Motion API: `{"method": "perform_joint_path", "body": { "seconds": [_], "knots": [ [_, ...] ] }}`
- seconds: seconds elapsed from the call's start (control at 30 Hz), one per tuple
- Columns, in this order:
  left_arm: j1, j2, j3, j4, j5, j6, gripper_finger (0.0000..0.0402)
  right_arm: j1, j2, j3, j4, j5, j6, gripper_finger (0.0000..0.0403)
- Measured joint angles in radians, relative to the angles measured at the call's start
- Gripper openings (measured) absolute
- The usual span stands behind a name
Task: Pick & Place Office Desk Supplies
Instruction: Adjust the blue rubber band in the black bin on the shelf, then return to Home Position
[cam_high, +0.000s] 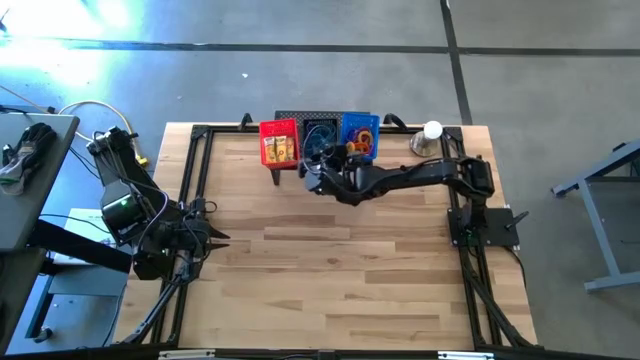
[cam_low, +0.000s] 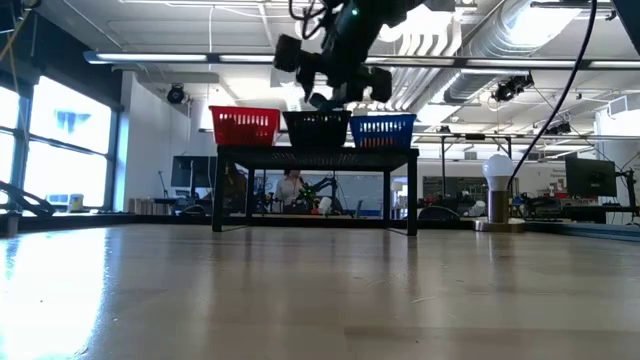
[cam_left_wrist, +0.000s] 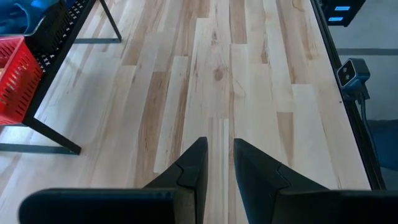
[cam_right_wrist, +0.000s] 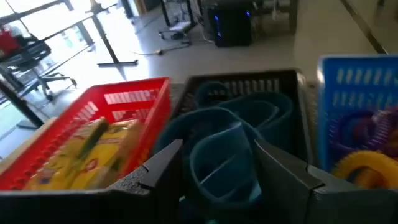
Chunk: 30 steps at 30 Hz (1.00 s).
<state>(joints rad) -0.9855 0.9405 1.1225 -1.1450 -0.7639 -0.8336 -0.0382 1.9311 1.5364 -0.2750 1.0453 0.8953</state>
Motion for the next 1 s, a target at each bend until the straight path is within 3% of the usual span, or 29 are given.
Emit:
{"method": "perform_joint_path", "body": {
  "seconds": [0.27, 0.63, 0.7, 0.8, 0.9, 1.0],
  "knots": [
    [0.000, 0.000, 0.000, 0.000, 0.000, 0.002, 0.0071, -0.003, -0.050, 0.001, -0.069, -0.024, 0.072, 0.0180],
    [0.000, 0.001, 0.000, 0.000, -0.001, 0.003, 0.0071, -0.042, -0.126, 0.001, -0.013, -0.160, -0.040, 0.0181],
    [0.000, 0.001, 0.000, -0.001, -0.001, 0.003, 0.0071, -0.041, -0.130, -0.002, 0.001, -0.185, -0.105, 0.0181],
    [0.000, 0.001, 0.000, -0.008, -0.001, 0.017, 0.0071, -0.027, -0.158, 0.002, 0.063, -0.304, -0.311, 0.0178],
    [0.000, 0.005, 0.000, -0.008, 0.000, 0.053, 0.0071, 0.005, -0.212, 0.000, 0.010, -0.399, -0.429, 0.0161],
    [0.001, 0.011, 0.000, -0.007, 0.000, 0.075, 0.0071, 0.060, -0.275, -0.002, -0.112, -0.421, -0.479, 0.0126]
  ]
}}
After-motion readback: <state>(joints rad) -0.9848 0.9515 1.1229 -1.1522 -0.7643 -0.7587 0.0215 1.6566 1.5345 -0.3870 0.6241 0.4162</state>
